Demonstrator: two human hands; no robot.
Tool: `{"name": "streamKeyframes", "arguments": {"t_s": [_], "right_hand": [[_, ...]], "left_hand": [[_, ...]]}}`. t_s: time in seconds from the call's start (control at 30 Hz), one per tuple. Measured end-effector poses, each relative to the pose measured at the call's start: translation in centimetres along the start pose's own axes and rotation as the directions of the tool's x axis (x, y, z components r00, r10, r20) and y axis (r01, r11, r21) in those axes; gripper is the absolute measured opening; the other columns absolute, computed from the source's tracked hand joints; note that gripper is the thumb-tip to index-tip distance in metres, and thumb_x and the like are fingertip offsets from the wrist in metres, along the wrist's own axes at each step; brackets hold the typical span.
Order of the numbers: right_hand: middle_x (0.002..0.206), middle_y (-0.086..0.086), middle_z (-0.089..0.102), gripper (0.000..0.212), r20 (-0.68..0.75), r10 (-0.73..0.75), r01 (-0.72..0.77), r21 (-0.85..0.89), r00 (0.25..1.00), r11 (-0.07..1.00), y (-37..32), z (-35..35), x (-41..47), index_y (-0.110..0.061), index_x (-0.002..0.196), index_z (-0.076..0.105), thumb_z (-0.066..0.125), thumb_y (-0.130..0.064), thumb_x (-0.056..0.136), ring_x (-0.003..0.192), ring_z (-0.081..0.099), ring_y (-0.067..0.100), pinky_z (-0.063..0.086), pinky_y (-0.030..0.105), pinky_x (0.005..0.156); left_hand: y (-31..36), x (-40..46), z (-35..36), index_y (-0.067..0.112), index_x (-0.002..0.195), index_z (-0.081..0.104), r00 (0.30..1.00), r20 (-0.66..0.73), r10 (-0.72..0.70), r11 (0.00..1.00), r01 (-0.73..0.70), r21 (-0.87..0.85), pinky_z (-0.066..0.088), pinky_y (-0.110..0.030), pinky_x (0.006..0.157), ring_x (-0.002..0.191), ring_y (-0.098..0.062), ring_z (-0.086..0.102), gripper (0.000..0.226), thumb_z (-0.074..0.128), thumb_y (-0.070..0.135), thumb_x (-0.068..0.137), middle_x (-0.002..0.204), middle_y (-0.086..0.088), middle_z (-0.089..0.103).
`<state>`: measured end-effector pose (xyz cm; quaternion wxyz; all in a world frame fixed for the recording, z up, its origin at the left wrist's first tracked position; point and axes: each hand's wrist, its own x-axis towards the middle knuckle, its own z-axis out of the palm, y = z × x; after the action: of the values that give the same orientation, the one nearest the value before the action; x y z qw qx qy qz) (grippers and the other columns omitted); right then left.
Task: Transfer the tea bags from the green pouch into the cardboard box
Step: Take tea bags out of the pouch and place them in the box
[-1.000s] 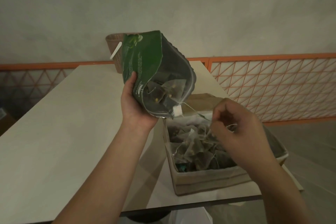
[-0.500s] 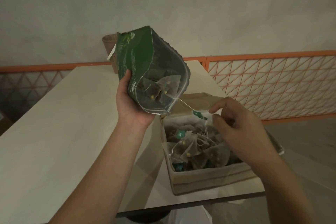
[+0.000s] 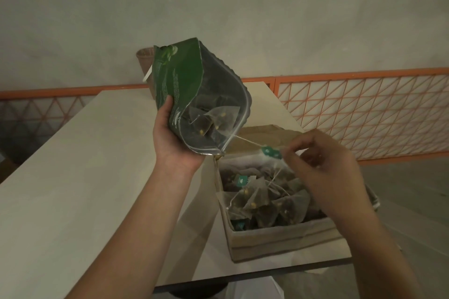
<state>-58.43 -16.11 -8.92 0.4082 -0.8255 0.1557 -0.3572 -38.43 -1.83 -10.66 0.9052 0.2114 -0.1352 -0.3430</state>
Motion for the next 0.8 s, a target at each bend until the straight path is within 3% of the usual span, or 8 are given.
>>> {"name": "streamKeyframes", "arguments": {"t_s": [0.1, 0.23, 0.33, 0.4, 0.47, 0.53, 0.6, 0.8], "right_hand": [[0.075, -0.005, 0.073, 0.007, -0.084, 0.076, -0.054, 0.232, 0.994, 0.971, -0.6, -0.4, 0.3, -0.016, 0.088, 0.062, 0.067, -0.021, 0.089, 0.06, 0.064, 0.004, 0.048, 0.011, 0.055], [0.068, 0.005, 0.071, 0.009, -0.067, 0.205, -0.159, 0.421, 0.976, 0.893, -0.5, -0.7, 0.4, -0.012, 0.097, 0.058, 0.055, -0.02, 0.096, 0.053, 0.058, 0.006, 0.047, 0.015, 0.051], [0.055, -0.002, 0.058, 0.009, -0.01, 0.243, -0.226, 0.332, 0.97, 0.916, 0.0, -0.7, 0.9, -0.018, 0.094, 0.061, 0.054, -0.024, 0.096, 0.046, 0.048, 0.009, 0.04, 0.018, 0.046], [0.069, 0.002, 0.065, 0.014, 0.06, 0.21, -0.217, 0.161, 0.976, 0.963, 0.1, -0.5, 1.5, -0.021, 0.092, 0.064, 0.057, -0.033, 0.093, 0.058, 0.057, 0.021, 0.042, 0.024, 0.054], [0.08, 0.003, 0.069, 0.015, 0.093, 0.157, -0.166, 0.094, 0.983, 0.982, -0.4, -0.6, 2.3, -0.024, 0.089, 0.065, 0.058, -0.038, 0.091, 0.072, 0.063, 0.018, 0.046, 0.025, 0.061], [0.072, -0.005, 0.065, 0.011, 0.084, 0.089, -0.099, 0.129, 0.993, 0.987, -1.2, -0.8, 3.3, -0.025, 0.088, 0.064, 0.059, -0.034, 0.091, 0.06, 0.059, 0.005, 0.046, 0.016, 0.057], [0.065, -0.004, 0.06, 0.006, 0.051, 0.023, -0.033, 0.218, 0.998, 0.975, -2.2, -1.3, 4.5, -0.021, 0.093, 0.064, 0.061, -0.025, 0.093, 0.054, 0.053, 0.003, 0.044, 0.013, 0.054], [0.066, -0.004, 0.064, 0.009, -0.052, -0.064, 0.077, 0.311, 0.997, 0.947, -3.2, -2.6, 6.9, -0.012, 0.104, 0.062, 0.059, -0.013, 0.095, 0.058, 0.058, 0.009, 0.05, 0.021, 0.056]], "left_hand": [[0.0, -0.1, 0.2, 0.02, 0.15, 0.05, 1.0, -0.004, 0.015, 1.0, -0.015, -0.009, 0.03, -0.055, 0.119, 0.143, -0.038, 0.043, 0.06, 0.053, 0.048, 0.096, 0.155, -0.012, 0.047], [-0.1, -0.3, 0.5, 0.021, 0.149, 0.051, 0.999, -0.024, 0.035, 0.999, -0.035, -0.004, 0.033, -0.057, 0.117, 0.142, -0.037, 0.045, 0.059, 0.052, 0.048, 0.096, 0.153, -0.012, 0.049], [-0.1, -0.3, 0.5, 0.02, 0.151, 0.047, 0.998, -0.031, 0.05, 0.999, -0.05, -0.006, 0.03, -0.056, 0.119, 0.144, -0.035, 0.042, 0.06, 0.052, 0.046, 0.097, 0.157, -0.009, 0.045], [-0.2, -0.3, 0.7, 0.02, 0.15, 0.049, 0.998, -0.048, 0.051, 0.999, -0.051, -0.006, 0.033, -0.055, 0.118, 0.142, -0.034, 0.045, 0.058, 0.052, 0.045, 0.098, 0.154, -0.009, 0.049], [-0.4, -0.4, 0.9, 0.02, 0.147, 0.053, 0.998, -0.05, 0.037, 0.999, -0.038, -0.019, 0.034, -0.055, 0.117, 0.14, -0.033, 0.047, 0.056, 0.053, 0.046, 0.097, 0.152, -0.009, 0.052], [-0.6, -0.5, 0.9, 0.02, 0.147, 0.054, 0.998, -0.052, 0.023, 0.999, -0.024, -0.026, 0.034, -0.055, 0.117, 0.14, -0.033, 0.048, 0.056, 0.054, 0.047, 0.097, 0.151, -0.008, 0.053], [-0.8, -0.5, 0.8, 0.02, 0.147, 0.053, 0.998, -0.061, 0.018, 1.0, -0.019, -0.024, 0.033, -0.055, 0.117, 0.14, -0.033, 0.048, 0.057, 0.053, 0.047, 0.097, 0.152, -0.008, 0.052], [-0.4, -0.4, 0.4, 0.022, 0.15, 0.049, 0.999, -0.04, 0.015, 1.0, -0.015, -0.016, 0.034, -0.056, 0.116, 0.141, -0.033, 0.047, 0.058, 0.051, 0.048, 0.098, 0.154, -0.007, 0.05]]}}
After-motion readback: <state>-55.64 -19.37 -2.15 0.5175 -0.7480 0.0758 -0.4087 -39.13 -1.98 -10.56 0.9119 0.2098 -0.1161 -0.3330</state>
